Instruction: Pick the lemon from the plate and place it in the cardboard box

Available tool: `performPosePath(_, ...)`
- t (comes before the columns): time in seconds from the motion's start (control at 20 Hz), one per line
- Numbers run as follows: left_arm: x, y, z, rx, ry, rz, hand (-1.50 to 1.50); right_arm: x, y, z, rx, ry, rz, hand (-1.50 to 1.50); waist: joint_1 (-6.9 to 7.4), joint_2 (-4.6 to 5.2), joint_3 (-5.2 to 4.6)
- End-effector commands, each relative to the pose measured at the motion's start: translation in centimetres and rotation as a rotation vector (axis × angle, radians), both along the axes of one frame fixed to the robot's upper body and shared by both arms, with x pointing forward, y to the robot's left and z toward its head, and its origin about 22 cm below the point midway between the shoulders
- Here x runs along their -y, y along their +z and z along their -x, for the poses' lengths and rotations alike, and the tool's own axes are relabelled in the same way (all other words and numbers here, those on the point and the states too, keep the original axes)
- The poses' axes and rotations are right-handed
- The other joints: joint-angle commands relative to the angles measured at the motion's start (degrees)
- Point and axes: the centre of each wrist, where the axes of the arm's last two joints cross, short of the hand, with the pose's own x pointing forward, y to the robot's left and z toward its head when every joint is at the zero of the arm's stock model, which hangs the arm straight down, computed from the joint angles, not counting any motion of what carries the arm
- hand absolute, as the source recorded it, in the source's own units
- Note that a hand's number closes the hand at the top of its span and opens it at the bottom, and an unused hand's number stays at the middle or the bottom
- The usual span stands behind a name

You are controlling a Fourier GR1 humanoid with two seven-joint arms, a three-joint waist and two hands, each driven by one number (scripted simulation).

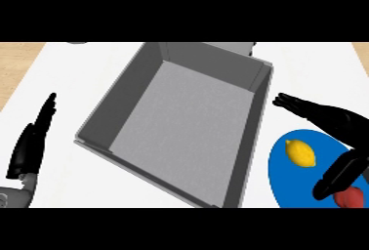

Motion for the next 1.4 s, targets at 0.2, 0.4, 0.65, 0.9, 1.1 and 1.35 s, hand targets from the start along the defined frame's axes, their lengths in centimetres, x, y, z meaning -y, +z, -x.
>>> performPosePath(0.2, 0.3, 0.2, -1.0, -0.004, -0.005, 0.008, 0.00, 0.2, 4.1, -1.7, 0.264, 0.223, 0.244, -1.50, 0.93, 0.14, -0.22)
performPosePath(0.4, -0.7, 0.5, -1.1, -0.009, -0.006, -0.012, 0.00, 0.5, 3.7, -1.2, 0.343, 0.306, 0.421, -1.50, 0.72, -0.11, -0.37)
performPosePath(0.65, -0.6, 0.5, -1.6, -0.009, -0.011, 0.003, 0.00, 0.6, 1.2, -1.2, 0.461, 0.410, 0.619, -1.50, 0.51, -0.29, -0.53)
performPosePath(0.9, -0.3, -0.3, -2.1, -0.021, 0.005, 0.001, 0.00, 1.8, -0.8, -2.7, 0.505, 0.480, 0.704, -1.50, -0.37, -0.52, -0.68)
performPosePath(1.1, -0.6, -0.8, -1.9, -0.027, 0.015, -0.016, 0.00, 2.2, -3.0, -4.2, 0.555, 0.477, 0.735, -1.50, -0.98, -0.88, -0.67)
performPosePath(1.35, -2.0, -1.3, -0.5, -0.033, 0.031, -0.025, 0.00, 1.4, -5.4, -4.7, 0.581, 0.492, 0.707, -1.50, -1.56, -1.35, -0.71)
